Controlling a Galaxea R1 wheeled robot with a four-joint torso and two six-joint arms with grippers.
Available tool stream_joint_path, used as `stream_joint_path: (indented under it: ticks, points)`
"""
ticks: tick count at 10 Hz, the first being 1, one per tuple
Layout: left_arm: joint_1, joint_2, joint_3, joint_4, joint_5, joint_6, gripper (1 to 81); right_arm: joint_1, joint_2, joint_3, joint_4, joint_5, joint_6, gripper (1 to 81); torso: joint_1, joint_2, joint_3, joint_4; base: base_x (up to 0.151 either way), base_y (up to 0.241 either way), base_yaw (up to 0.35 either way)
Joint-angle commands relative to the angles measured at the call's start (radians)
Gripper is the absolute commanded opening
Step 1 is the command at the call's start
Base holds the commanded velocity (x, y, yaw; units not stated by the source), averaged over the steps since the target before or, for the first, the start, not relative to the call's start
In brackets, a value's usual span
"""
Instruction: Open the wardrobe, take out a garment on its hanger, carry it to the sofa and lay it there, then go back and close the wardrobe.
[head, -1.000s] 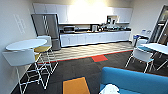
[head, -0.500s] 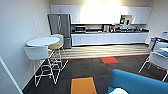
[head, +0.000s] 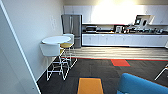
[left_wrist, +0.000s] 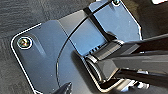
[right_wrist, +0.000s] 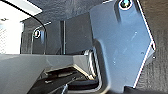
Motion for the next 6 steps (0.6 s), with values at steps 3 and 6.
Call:
stream_joint_path:
  ticks: [3,6]
  points:
    - [-0.034,0.005,0.002,0.007,0.043,0.005,81.1,0.033,0.004,-0.001,0.007,-0.04,-0.001,81.1,0.0,0.0,0.0,0.0,0.0,0.0,0.321]
    - [-0.035,0.007,-0.002,0.007,0.043,0.005,81.1,0.033,0.004,-0.001,0.007,-0.042,-0.002,81.1,0.0,0.0,0.0,0.0,0.0,0.0,0.323]
